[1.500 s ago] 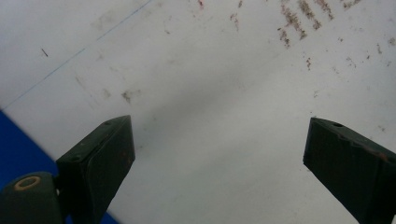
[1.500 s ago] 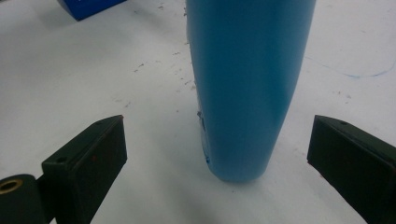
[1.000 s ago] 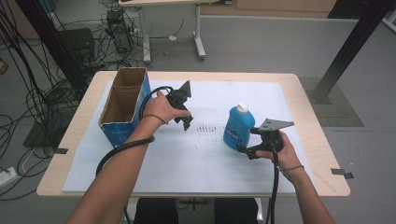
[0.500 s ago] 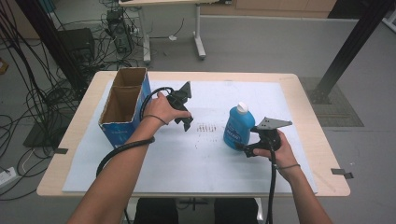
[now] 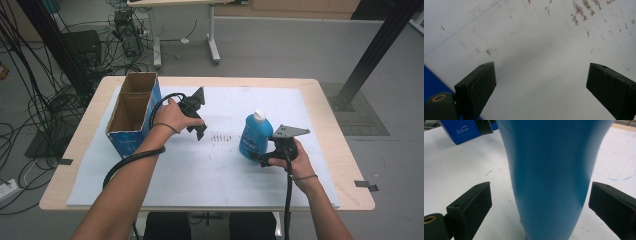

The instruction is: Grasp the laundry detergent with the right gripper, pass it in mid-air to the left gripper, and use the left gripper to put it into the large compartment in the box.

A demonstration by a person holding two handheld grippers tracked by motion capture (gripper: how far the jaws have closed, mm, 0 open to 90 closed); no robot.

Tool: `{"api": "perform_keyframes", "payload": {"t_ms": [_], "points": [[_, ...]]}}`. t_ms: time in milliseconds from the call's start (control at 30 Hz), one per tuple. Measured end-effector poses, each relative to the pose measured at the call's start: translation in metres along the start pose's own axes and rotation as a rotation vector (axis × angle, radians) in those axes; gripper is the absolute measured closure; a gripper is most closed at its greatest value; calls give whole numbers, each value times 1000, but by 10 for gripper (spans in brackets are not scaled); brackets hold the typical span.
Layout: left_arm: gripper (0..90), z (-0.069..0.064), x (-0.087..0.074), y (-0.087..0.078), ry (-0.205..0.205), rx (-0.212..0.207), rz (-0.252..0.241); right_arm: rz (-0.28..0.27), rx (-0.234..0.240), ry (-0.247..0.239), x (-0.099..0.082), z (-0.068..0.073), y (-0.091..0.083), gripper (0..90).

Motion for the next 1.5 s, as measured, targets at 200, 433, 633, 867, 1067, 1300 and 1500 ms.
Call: {"api": "perform_keyframes", "payload": {"t_ms": [200,433,633,867,1067,1300,1500], "points": [[95,-1,0,0,3,5,2,-9,1,9,-2,2,5,41],[96,1,-1,0,0,1,0,-25,-4,25,-5,2,7,47],[95,0,-1,1,2,1,0,-36,-5,27,-6,4,9,97],[96,-1,-1,0,1,1,-3,-48,-13,38,-9,6,12,144],[97,-1,-1,0,0,2,2,-83,-19,62,-14,7,12,188],[97,-2,0,1,2,1,3,-89,-31,52,-14,7,12,241],[97,-3,1,1,3,1,3,-79,-42,45,-14,9,13,266]]}}
Point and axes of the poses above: each handheld gripper's, and its own axes: y roughly forward along the jaws, x roughly out of its top, z roughly to its left, the point moved 2 cm from there along y, roughly forward along the jaws, and after that the axes turned 10 degrees about z, right-handed, at the moved point
